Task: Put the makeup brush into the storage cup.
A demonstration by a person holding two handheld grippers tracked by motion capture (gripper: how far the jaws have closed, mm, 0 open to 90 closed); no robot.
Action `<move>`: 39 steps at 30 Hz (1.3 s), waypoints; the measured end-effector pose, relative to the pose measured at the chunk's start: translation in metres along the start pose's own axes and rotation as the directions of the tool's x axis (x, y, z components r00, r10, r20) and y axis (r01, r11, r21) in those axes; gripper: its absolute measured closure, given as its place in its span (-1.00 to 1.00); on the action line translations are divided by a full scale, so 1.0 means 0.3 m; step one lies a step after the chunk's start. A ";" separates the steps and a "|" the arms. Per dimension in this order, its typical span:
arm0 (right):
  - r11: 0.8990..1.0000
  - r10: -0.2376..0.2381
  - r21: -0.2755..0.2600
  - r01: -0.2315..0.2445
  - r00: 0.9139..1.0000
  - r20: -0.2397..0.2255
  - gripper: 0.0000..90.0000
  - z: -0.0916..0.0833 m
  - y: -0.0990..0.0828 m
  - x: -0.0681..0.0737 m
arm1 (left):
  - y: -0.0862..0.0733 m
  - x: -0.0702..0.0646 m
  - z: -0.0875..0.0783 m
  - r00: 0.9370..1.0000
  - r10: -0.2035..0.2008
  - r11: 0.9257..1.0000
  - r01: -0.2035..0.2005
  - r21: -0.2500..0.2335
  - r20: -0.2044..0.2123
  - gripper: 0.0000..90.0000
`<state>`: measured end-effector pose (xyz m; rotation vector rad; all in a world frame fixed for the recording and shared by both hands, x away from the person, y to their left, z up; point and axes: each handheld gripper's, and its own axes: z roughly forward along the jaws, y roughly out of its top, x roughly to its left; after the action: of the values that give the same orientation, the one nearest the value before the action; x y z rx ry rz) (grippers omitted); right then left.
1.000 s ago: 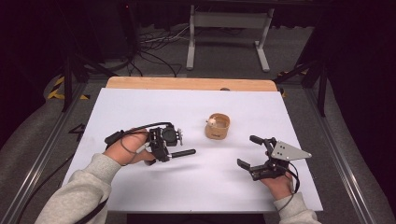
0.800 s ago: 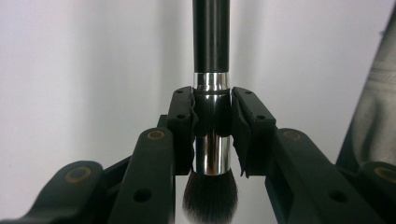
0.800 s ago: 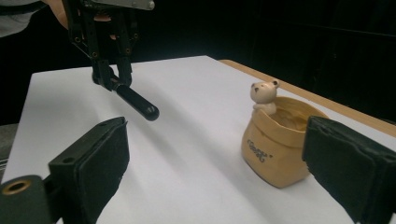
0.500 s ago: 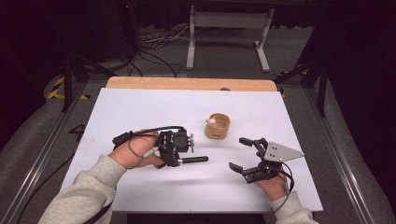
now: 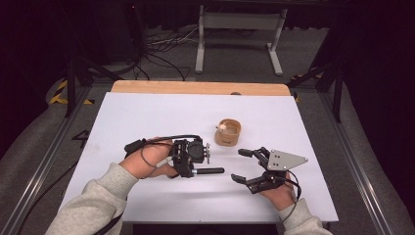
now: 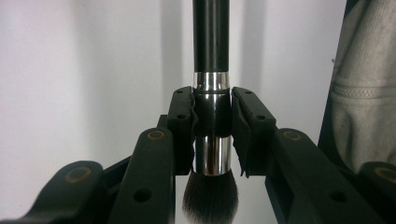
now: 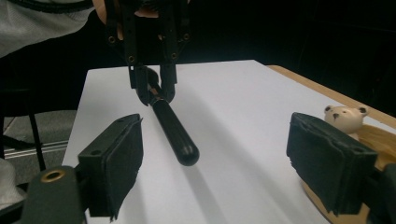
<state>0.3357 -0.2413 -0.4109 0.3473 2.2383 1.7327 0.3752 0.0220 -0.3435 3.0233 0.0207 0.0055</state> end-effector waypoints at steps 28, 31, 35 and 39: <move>0.997 -0.010 0.079 0.027 0.979 -0.205 -0.03 0.130 -0.019 0.010 | 0.025 -0.024 0.001 0.999 0.052 0.999 -0.052 -0.004 0.006 0.57; 0.995 -0.009 0.091 0.030 0.975 -0.223 0.03 0.138 -0.022 0.013 | 0.030 -0.028 0.003 0.998 0.062 0.998 -0.062 -0.001 0.010 0.57; 0.995 -0.007 0.096 0.030 0.973 -0.232 0.10 0.142 -0.024 0.014 | 0.034 -0.031 0.004 0.998 0.067 0.998 -0.067 0.002 0.014 0.57; 0.993 -0.004 0.112 0.033 0.968 -0.250 0.17 0.146 -0.025 0.016 | 0.038 -0.034 0.006 0.998 0.067 0.998 -0.067 0.000 0.014 0.57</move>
<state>0.3473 -0.2022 -0.4289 0.1370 2.5165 1.7248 0.3651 0.0103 -0.3439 3.0224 -0.0825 -0.0100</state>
